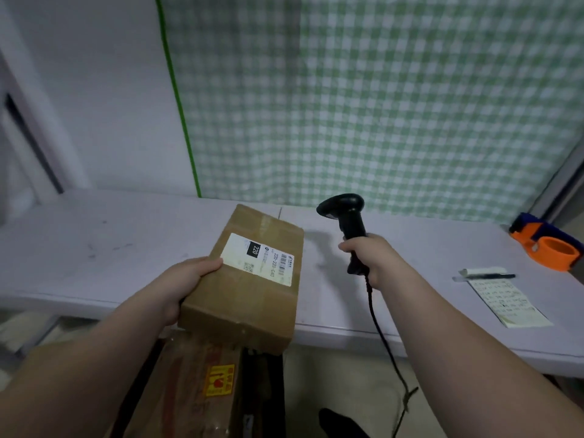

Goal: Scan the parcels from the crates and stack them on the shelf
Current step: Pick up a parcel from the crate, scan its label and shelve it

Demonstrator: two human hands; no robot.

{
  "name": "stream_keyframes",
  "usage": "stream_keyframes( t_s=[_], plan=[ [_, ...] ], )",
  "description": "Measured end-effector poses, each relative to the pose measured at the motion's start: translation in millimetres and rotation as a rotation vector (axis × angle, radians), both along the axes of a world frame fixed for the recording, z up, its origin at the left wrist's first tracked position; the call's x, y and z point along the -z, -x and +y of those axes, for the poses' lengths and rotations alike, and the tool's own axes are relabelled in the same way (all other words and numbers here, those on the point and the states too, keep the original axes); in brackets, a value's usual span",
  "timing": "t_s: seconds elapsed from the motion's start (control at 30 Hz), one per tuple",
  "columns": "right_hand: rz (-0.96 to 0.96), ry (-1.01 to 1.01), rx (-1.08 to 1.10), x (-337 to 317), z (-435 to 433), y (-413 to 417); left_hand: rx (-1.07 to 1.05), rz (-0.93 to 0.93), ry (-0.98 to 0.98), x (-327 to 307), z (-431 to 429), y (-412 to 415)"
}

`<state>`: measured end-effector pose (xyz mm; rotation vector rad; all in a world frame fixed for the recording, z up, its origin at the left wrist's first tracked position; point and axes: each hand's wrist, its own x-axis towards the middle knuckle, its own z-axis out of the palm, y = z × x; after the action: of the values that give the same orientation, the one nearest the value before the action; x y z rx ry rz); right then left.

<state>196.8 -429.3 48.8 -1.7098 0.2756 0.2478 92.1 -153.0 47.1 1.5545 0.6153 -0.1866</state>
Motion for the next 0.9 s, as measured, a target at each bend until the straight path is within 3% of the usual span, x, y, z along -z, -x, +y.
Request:
stream_keyframes(
  t_s=[0.23, 0.33, 0.5, 0.63, 0.73, 0.9],
  plan=[
    [-0.023, 0.009, -0.226, -26, 51, 49, 0.020, 0.049, -0.371, 0, 54, 40],
    [-0.017, 0.061, -0.319, -33, 66, 68, 0.148, 0.096, -0.573, 10, 52, 49],
    [0.002, 0.089, -0.443, -43, 77, 90, 0.384, 0.083, -1.183, 20, 5, 69],
    [-0.022, 0.082, -0.463, -51, 80, 99, 0.661, 0.071, -1.376, 33, -21, 83],
    [-0.089, 0.199, -0.493, -54, 78, 102, 0.602, 0.028, -1.470, 40, -24, 88],
    [-0.180, 0.322, -0.509, -57, 77, 106, 0.488, -0.053, -1.460, 44, -25, 91]
  ],
)
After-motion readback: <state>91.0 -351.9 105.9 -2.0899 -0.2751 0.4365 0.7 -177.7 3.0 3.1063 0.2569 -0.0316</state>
